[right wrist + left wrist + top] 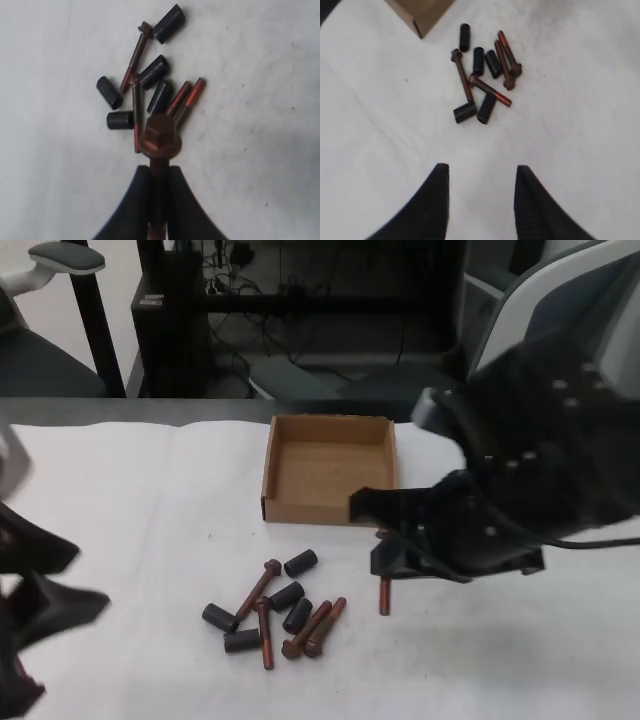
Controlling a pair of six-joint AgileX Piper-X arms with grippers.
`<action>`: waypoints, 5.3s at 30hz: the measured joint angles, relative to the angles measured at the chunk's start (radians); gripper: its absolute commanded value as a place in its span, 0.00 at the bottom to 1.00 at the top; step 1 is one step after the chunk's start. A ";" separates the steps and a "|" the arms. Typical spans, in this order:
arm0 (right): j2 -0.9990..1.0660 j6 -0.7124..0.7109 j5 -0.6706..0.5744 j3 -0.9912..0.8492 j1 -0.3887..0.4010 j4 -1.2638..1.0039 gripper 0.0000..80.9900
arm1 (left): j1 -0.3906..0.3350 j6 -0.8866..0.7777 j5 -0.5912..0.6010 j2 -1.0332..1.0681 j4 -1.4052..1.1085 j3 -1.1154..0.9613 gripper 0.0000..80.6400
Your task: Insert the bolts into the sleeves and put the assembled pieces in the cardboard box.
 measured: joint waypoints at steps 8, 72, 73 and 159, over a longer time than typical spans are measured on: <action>-0.187 -0.066 -0.040 0.031 0.002 0.000 0.01 | -0.103 0.284 0.000 0.120 -0.013 0.000 0.54; -0.264 -0.180 -0.340 0.036 0.002 0.002 0.01 | -0.110 0.777 0.044 0.948 -0.012 -0.380 0.54; -0.264 -0.180 -0.340 0.036 0.002 0.002 0.01 | -0.110 0.780 0.044 0.956 -0.014 -0.380 0.54; -0.248 -0.149 -0.145 0.042 -0.040 -0.278 0.01 | -0.261 -0.637 0.087 0.120 -0.690 0.217 0.02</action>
